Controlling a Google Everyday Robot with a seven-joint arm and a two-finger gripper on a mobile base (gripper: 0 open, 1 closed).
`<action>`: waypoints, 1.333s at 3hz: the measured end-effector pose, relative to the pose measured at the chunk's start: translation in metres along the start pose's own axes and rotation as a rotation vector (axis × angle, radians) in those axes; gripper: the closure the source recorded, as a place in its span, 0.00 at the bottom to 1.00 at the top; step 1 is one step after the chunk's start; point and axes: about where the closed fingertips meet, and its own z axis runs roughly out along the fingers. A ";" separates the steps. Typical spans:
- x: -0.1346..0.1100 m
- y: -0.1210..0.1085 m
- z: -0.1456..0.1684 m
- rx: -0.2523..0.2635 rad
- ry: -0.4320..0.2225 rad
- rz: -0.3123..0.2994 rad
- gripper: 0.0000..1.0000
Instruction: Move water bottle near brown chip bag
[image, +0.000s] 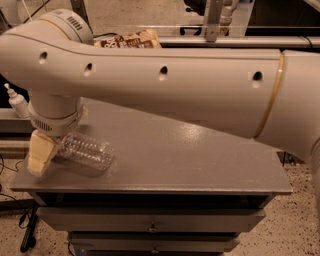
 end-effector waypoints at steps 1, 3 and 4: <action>-0.003 0.001 0.010 0.013 0.025 -0.006 0.16; 0.008 -0.014 0.006 0.058 0.069 -0.006 0.63; 0.012 -0.033 -0.012 0.066 0.026 -0.005 0.86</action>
Offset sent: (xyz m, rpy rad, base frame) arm 0.0116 -0.0060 -0.0155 -0.0974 -0.0231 -0.0224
